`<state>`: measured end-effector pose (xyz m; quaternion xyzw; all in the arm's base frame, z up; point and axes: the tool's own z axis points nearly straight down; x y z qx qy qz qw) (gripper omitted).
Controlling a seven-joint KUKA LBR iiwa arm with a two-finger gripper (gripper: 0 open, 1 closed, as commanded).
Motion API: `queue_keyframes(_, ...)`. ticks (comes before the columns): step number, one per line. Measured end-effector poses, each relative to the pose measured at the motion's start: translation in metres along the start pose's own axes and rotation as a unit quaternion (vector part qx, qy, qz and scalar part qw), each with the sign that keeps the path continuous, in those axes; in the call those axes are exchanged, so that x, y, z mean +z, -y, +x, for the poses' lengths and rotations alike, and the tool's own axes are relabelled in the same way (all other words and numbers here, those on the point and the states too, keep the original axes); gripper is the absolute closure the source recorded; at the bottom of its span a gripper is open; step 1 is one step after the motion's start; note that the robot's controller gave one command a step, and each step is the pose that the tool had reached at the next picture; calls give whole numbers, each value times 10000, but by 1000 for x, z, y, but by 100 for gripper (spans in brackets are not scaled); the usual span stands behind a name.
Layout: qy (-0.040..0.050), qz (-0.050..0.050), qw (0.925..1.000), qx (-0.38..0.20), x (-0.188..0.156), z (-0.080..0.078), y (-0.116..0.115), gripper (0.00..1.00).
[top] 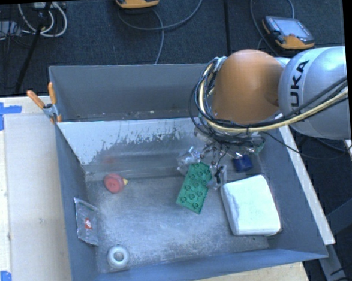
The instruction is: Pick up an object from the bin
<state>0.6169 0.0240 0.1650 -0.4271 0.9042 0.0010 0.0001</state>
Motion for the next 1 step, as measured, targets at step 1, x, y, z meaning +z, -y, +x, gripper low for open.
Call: queue_keyframes(1, 22, 28, 10000, -3, -56, 1, -9, 100)
